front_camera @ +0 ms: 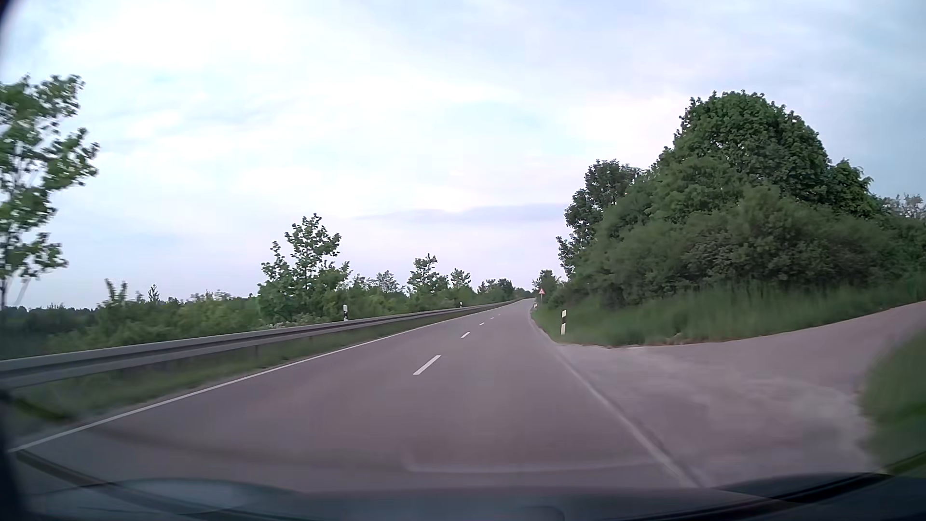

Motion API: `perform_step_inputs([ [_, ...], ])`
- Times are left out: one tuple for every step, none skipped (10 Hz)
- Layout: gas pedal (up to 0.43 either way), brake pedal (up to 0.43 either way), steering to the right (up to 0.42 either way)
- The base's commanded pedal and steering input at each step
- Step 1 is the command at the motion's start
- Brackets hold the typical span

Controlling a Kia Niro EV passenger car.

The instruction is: Follow the waypoints while adhering to traffic rules and regulations

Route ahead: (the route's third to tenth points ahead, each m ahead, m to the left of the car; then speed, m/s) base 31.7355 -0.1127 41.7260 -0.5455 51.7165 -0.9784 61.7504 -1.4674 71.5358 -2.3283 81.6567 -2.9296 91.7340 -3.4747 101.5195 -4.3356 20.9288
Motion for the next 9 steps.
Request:
perform_step_inputs([
  [0.268, 0.0, 0.009],
  [0.268, 0.0, 0.009],
  [0.26, 0.0, 0.009],
  [0.26, 0.0, 0.01],
  [0.26, 0.0, 0.009],
  [0.248, 0.0, 0.009],
  [0.248, 0.0, 0.009],
  [0.248, 0.0, 0.009],
  [0.248, 0.0, 0.008],
])
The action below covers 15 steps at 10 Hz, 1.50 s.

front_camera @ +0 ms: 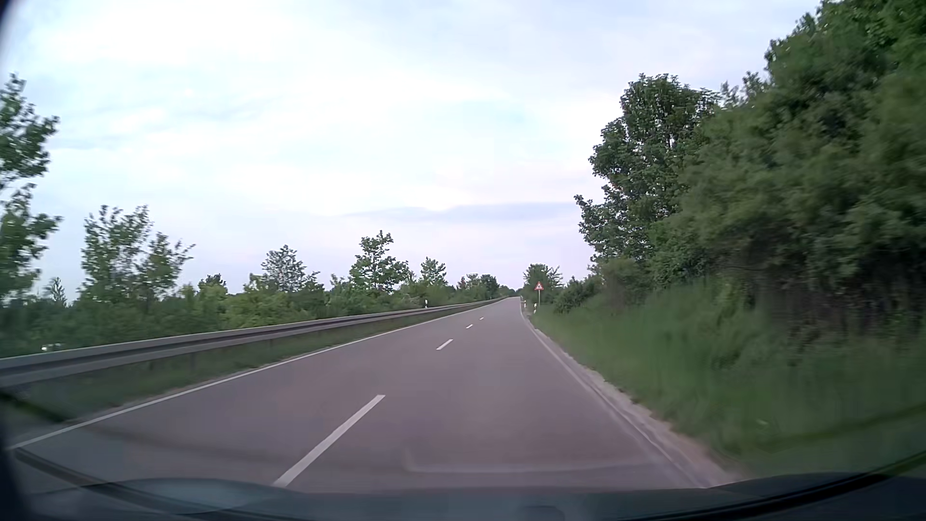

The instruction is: Follow the waypoints while adhering to traffic rules and regulations

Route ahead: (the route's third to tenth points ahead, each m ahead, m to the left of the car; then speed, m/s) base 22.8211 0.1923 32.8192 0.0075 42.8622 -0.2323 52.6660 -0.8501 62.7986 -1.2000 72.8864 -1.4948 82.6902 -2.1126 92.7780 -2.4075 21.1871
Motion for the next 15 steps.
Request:
perform_step_inputs([
  [0.248, 0.0, 0.007],
  [0.26, 0.0, 0.007],
  [0.26, 0.0, 0.006],
  [0.26, 0.0, 0.006],
  [0.26, 0.0, 0.005],
  [0.26, 0.0, 0.005],
  [0.26, 0.0, 0.005],
  [0.26, 0.0, 0.005],
  [0.26, 0.0, 0.005],
  [0.26, 0.0, 0.005],
  [0.26, 0.0, 0.004],
  [0.26, 0.0, 0.004],
  [0.26, 0.0, 0.003],
  [0.26, 0.0, 0.003],
  [0.26, 0.0, 0.002],
])
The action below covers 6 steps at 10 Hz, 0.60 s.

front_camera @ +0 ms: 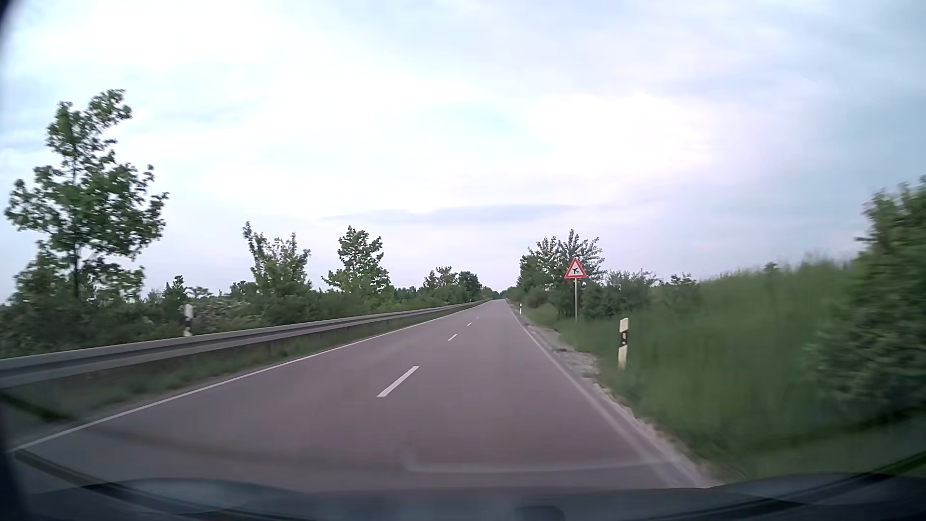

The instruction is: Follow the waypoints while adhering to traffic rules and regulations

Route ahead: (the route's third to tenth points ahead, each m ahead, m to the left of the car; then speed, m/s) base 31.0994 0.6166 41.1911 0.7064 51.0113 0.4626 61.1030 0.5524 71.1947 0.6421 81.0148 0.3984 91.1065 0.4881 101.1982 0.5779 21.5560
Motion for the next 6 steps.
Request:
perform_step_inputs([
  [0.26, 0.0, 0.002],
  [0.26, 0.0, 0.002],
  [0.26, 0.0, 0.002],
  [0.26, 0.0, 0.002],
  [0.26, 0.0, 0.002],
  [0.268, 0.0, 0.002],
])
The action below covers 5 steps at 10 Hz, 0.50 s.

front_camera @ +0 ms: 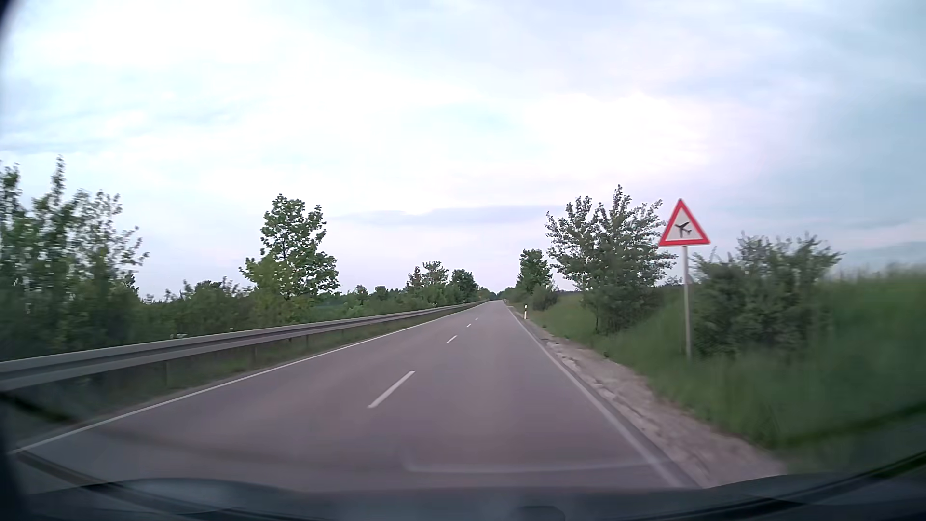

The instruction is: Follow the waypoints while adhering to traffic rules and regulations

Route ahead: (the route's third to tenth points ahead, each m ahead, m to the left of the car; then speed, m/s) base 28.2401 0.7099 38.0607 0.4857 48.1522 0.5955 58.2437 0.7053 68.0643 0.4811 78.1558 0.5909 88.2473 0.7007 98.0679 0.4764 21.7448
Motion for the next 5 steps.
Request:
perform_step_inputs([
  [0.268, 0.0, 0.002],
  [0.268, 0.0, 0.002],
  [0.26, 0.0, 0.002],
  [0.26, 0.0, 0.001],
  [0.26, 0.0, 0.001],
])
